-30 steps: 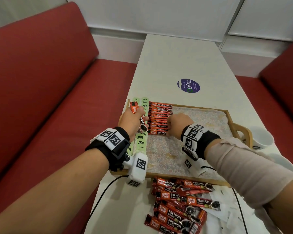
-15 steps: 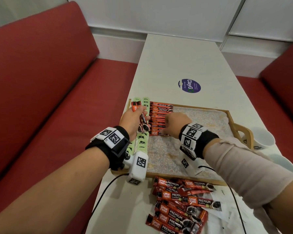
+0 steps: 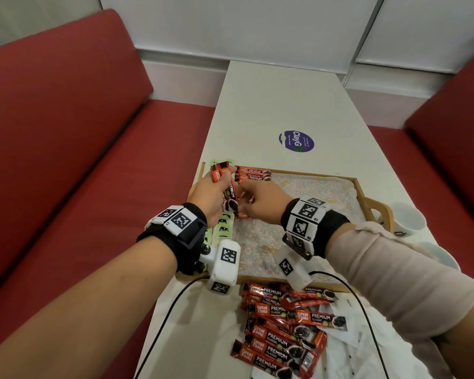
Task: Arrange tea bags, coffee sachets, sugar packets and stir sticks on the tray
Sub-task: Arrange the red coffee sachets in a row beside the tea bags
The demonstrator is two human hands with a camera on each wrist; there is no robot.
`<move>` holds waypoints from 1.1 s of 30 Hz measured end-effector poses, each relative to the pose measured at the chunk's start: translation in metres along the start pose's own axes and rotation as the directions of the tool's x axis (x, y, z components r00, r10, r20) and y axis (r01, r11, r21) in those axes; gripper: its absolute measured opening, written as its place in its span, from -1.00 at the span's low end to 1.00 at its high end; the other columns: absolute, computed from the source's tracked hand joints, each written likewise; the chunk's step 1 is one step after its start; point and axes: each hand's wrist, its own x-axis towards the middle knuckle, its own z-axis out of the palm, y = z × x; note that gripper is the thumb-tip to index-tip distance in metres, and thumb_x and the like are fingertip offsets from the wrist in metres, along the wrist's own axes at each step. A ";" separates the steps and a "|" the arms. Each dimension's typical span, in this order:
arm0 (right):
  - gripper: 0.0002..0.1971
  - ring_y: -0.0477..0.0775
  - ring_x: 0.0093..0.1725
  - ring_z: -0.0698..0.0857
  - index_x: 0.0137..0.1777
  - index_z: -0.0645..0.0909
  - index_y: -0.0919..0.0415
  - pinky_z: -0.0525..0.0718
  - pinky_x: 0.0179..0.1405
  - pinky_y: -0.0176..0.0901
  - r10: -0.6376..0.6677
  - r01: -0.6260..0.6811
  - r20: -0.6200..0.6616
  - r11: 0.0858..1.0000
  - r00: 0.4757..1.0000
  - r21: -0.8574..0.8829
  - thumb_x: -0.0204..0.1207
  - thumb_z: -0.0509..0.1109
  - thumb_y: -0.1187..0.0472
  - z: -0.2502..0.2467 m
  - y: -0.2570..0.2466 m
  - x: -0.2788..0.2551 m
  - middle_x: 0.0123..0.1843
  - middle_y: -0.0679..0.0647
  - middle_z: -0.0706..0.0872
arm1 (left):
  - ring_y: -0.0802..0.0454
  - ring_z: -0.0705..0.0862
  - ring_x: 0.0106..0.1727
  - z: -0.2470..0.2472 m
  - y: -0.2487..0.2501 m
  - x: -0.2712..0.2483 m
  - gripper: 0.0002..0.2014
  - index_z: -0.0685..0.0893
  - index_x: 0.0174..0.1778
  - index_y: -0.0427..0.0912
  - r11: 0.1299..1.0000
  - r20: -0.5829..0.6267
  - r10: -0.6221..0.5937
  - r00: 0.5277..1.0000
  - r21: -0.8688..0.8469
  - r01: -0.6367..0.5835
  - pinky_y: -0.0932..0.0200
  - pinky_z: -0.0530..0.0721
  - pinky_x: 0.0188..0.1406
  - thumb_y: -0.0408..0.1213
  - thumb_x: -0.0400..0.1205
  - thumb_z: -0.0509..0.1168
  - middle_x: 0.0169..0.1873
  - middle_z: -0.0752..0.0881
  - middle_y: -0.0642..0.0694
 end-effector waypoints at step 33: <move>-0.77 0.15 -0.10 0.67 0.13 0.67 0.15 0.62 -0.09 -0.11 0.343 -0.285 0.007 0.790 0.939 -0.543 0.49 0.45 0.13 0.002 0.025 0.003 0.02 0.10 0.73 | -0.02 0.57 0.31 -0.011 0.003 -0.004 -0.65 0.52 0.43 -0.19 0.994 -0.036 0.034 0.999 0.105 -0.030 -0.03 0.59 0.28 -0.20 0.78 0.03 0.41 0.51 -0.19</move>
